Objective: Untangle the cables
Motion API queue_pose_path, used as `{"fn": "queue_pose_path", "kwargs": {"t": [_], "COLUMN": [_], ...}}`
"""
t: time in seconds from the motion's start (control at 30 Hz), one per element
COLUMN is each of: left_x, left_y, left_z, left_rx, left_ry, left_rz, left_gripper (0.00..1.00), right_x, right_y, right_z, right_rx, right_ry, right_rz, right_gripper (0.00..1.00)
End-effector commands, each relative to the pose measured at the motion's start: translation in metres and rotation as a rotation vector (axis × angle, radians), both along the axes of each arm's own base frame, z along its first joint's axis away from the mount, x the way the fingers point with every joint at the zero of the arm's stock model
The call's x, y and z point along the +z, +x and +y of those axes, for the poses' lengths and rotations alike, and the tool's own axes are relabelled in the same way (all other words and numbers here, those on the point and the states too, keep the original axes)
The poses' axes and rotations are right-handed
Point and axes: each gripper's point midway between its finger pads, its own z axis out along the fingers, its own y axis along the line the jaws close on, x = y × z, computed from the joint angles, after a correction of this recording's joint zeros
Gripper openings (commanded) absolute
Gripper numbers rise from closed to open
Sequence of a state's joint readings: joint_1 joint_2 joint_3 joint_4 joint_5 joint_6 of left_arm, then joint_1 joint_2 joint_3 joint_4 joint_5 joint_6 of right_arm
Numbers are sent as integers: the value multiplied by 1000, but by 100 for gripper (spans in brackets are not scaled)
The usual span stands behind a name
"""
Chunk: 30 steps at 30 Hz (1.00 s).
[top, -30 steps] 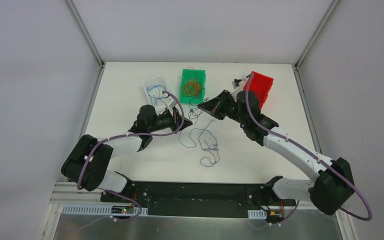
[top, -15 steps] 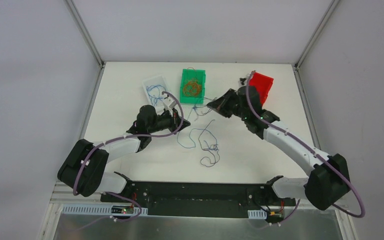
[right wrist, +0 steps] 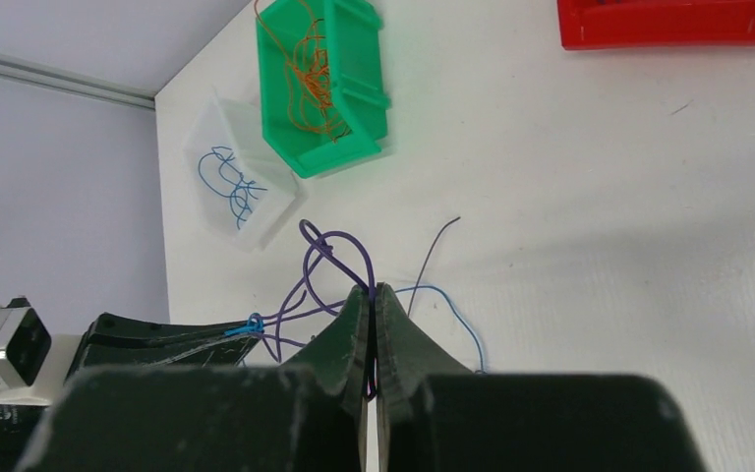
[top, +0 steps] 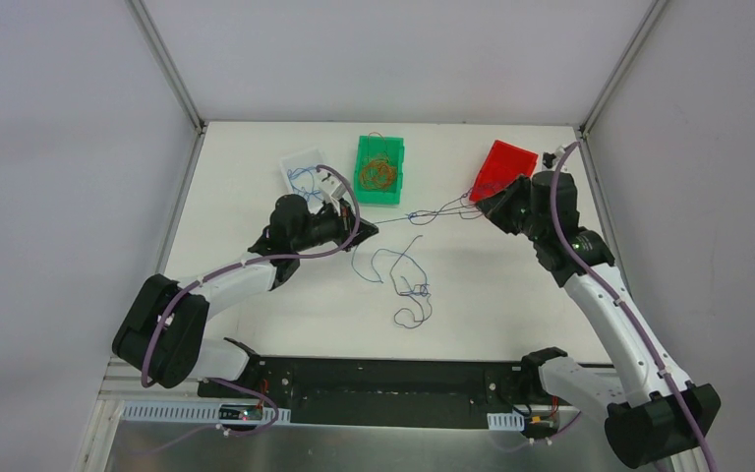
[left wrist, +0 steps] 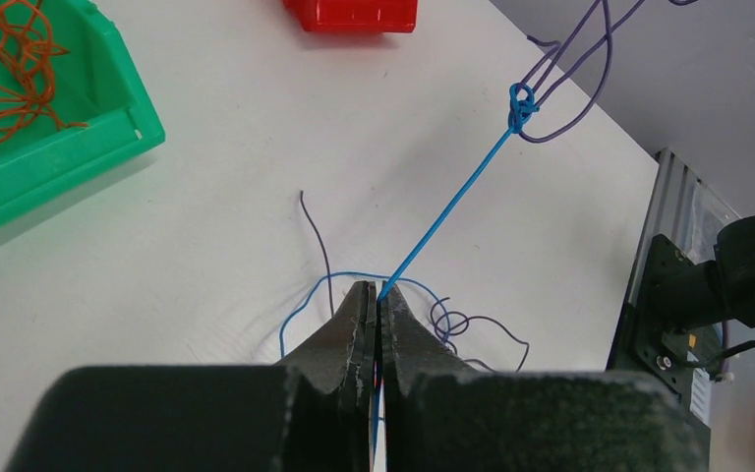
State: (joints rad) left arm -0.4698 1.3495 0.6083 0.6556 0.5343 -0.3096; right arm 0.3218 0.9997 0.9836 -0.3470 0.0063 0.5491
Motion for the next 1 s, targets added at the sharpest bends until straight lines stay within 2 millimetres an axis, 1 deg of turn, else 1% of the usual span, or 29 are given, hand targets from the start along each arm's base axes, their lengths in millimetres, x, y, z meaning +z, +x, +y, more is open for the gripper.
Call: {"fn": "queue_pose_path", "kwargs": {"t": [0.0,0.1,0.17,0.23,0.37,0.43,0.5,0.53,0.6,0.63,0.67,0.7,0.77,0.83,0.9,0.97], "left_x": [-39,-48,-51,-52,-62,-67,-68,-66,-55,-54,-55,-58,-63,-63,-67,-75], "left_y": [10,16,18,23,26,28,28,27,23,23,24,25,26,26,28,29], "left_z": [32,44,53,61,76,85,89,86,70,66,65,66,70,74,82,97], "left_rx": [135,201,233,266,340,385,399,373,279,262,262,271,289,309,355,438], "left_ry": [92,122,104,81,114,126,123,116,74,67,71,80,102,116,140,176], "left_rz": [115,154,185,201,241,263,271,262,239,234,241,249,261,259,266,301], "left_gripper": [0,0,0,0,0,0,0,0,0,0,0,0,0,0,0,0], "right_x": [20,17,14,11,7,8,9,8,7,5,4,0,-5,-3,1,4], "right_y": [16,14,12,10,6,3,1,1,6,7,9,10,9,6,0,-9], "right_z": [-75,-93,-104,-111,-127,-140,-145,-142,-119,-108,-102,-101,-112,-127,-146,-171], "right_rx": [-273,-322,-351,-371,-434,-482,-491,-474,-349,-300,-278,-276,-340,-410,-502,-648], "right_ry": [-152,-198,-216,-219,-218,-213,-199,-184,-131,-97,-71,-63,-84,-119,-158,-202], "right_rz": [-97,-74,-63,-52,-43,-44,-47,-49,-65,-63,-62,-52,-43,-54,-52,-33], "right_gripper": [0,0,0,0,0,0,0,0,0,0,0,0,0,0,0,0]}}
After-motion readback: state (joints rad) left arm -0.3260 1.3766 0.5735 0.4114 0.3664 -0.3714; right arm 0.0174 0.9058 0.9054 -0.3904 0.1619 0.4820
